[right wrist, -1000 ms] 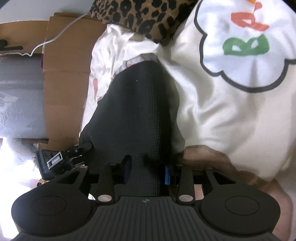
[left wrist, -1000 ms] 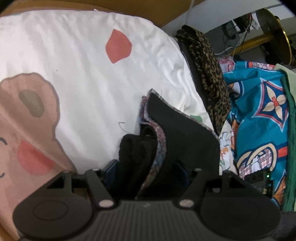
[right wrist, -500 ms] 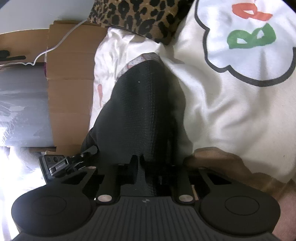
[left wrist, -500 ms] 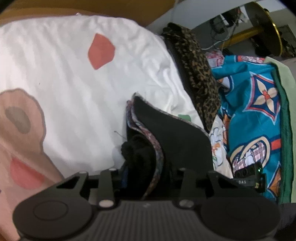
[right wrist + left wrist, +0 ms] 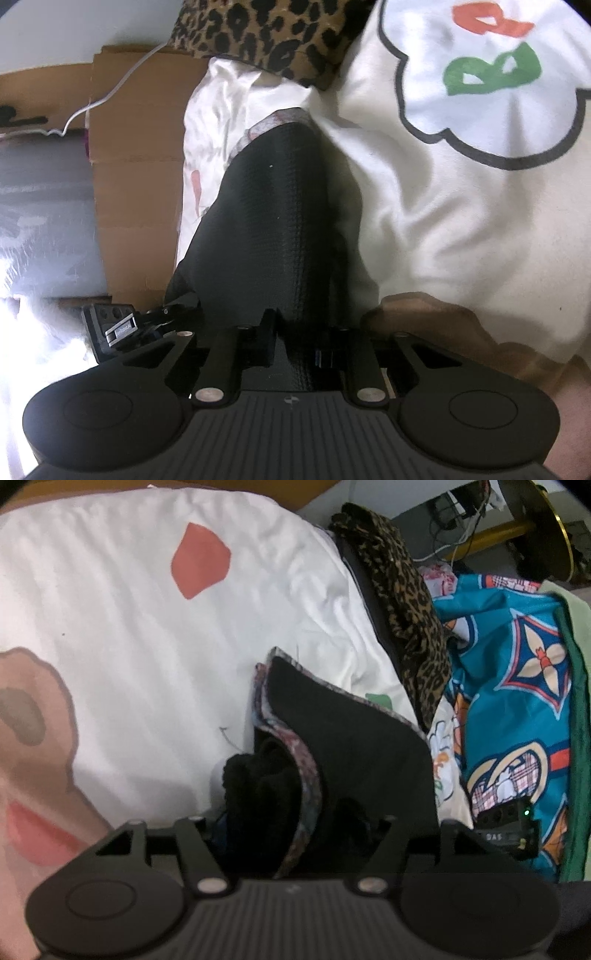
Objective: Fold clothes
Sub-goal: 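Hold the folded black garment's edge closed in both grippers, then lift the folded black garment off the duvet with both grippers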
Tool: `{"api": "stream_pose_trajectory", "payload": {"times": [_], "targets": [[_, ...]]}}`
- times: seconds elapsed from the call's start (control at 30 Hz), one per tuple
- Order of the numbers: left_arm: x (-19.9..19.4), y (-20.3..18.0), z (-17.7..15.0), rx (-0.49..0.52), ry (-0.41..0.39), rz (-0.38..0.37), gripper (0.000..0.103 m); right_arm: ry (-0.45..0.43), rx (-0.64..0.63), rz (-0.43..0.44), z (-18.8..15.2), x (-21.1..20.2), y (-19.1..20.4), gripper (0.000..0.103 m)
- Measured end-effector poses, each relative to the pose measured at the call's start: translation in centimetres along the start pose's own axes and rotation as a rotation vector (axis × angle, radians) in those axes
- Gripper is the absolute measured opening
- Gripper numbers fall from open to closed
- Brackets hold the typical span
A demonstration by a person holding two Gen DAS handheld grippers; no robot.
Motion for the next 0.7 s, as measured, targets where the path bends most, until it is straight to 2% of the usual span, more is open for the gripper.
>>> {"api": "stream_pose_trajectory", "payload": {"times": [0.1,0.17,0.27,0.37,0.5,0.7], "targets": [[0.0,-0.2,0.2,0.015,0.002,0.005,0.058,-0.004,-0.001,-0.002,0.1,0.5,0.1,0.02],[-0.1,-0.3,0.1,0.029,-0.001,0.014,0.047,-0.004,0.002,-0.002,0.1,0.7,0.2,0.019],[-0.5,-0.8,-0.1,0.081,-0.034,0.047,0.041,-0.008,0.005,-0.003,0.0,0.9,0.4,0.019],[-1.0,-1.7,-0.4,0.128,-0.069,0.085,0.039,-0.021,0.004,-0.02,0.0,0.8,0.7,0.011],[-1.6,-2.5,-0.6,0.151,-0.095,0.128,0.037,-0.033,-0.03,-0.054,-0.3,0.7,1.4,0.009],[-2.0,-3.3,-0.8,0.136,-0.089,0.219,0.037,-0.047,-0.065,-0.093,-0.9,0.5,2.6,0.009]]}}
Point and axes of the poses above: each gripper's, at about its wrist camera, not at the fingertips, and x roughly the way its jaws point, y to its left, z to its top, the point moved 7 cm from there along x, roughly the way its jaws point, and after that the axes turned 8 degrees about z, right-handed, at the moved point
